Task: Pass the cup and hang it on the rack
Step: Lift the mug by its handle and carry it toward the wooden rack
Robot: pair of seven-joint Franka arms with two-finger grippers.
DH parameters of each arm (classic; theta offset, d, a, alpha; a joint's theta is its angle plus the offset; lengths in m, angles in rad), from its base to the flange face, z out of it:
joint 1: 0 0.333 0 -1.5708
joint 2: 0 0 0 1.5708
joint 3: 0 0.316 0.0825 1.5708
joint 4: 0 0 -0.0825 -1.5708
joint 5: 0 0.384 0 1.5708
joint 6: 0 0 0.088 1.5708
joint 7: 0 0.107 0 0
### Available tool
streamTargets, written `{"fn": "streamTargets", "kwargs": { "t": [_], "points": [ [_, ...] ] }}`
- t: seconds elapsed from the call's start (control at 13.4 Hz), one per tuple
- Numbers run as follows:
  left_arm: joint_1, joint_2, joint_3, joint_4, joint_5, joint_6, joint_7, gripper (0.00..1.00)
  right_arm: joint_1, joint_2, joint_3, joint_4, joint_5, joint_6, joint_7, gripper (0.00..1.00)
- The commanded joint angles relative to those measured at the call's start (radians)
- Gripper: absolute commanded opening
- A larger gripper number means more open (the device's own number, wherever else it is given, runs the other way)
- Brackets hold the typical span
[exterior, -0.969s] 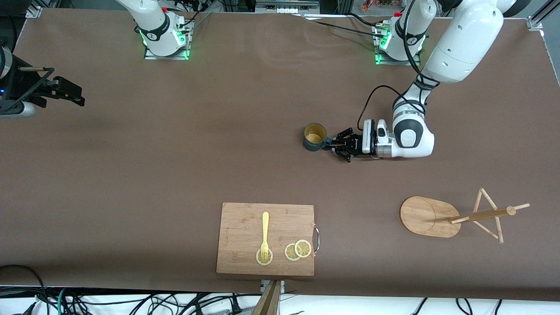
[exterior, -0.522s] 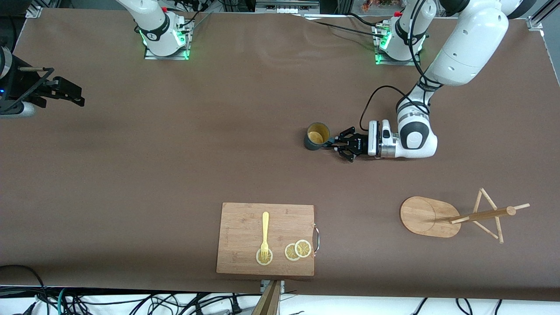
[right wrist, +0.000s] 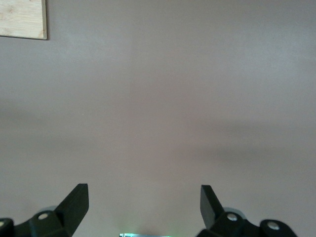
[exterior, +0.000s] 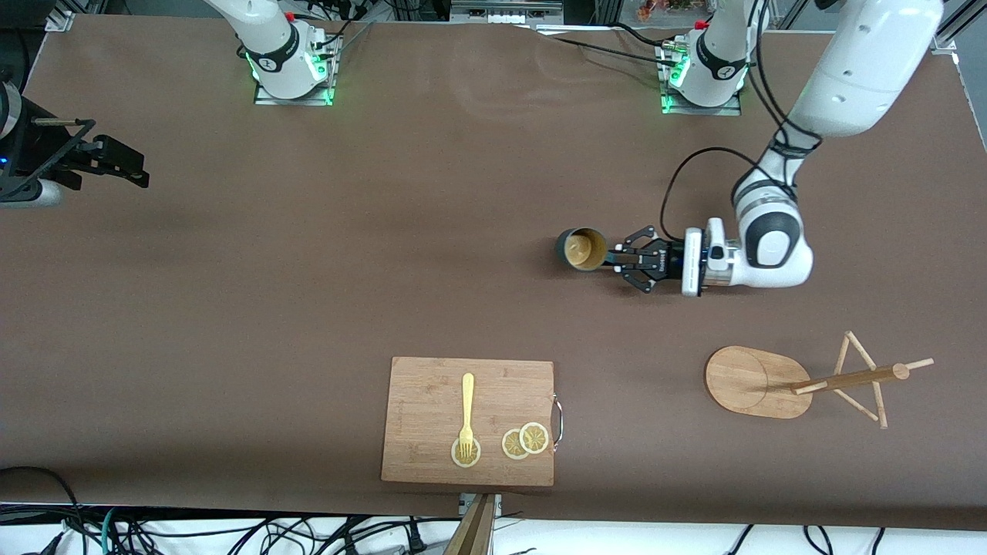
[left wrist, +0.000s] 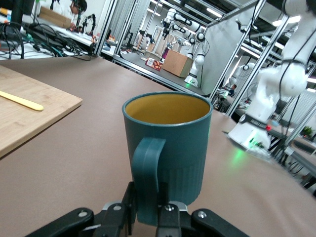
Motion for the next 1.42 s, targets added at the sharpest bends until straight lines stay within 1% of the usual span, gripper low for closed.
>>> {"fn": "streamTargets", "kwargs": {
  "t": [0.0, 0.22, 0.6, 0.75, 0.89, 1.04, 1.34],
  "points": [
    [0.095, -0.043, -0.001, 0.024, 0.071, -0.112, -0.196, 0.00, -0.016, -0.006, 0.015, -0.007, -0.009, 0.010, -0.012, 1.00],
    [0.191, -0.043, -0.001, 0.052, 0.121, -0.212, -0.370, 0.00, -0.016, -0.008, 0.015, -0.007, -0.010, 0.010, -0.013, 1.00],
    [0.342, -0.036, 0.000, 0.076, 0.148, -0.382, -0.570, 0.00, -0.018, -0.006, 0.015, -0.007, -0.009, 0.010, -0.013, 1.00],
    [0.406, -0.031, 0.000, 0.122, 0.189, -0.442, -0.697, 0.00, -0.016, -0.006, 0.015, -0.005, -0.009, 0.010, -0.012, 1.00],
    [0.468, -0.013, 0.002, 0.156, 0.198, -0.502, -0.832, 0.00, -0.018, -0.006, 0.015, -0.005, -0.009, 0.010, -0.013, 1.00],
    [0.514, 0.009, 0.002, 0.183, 0.244, -0.530, -0.935, 0.00, -0.018, -0.006, 0.015, -0.005, -0.009, 0.010, -0.013, 1.00],
    [0.584, 0.058, 0.002, 0.211, 0.250, -0.545, -1.113, 0.00, -0.018, -0.006, 0.015, -0.004, -0.009, 0.010, -0.012, 1.00]
  ]
}}
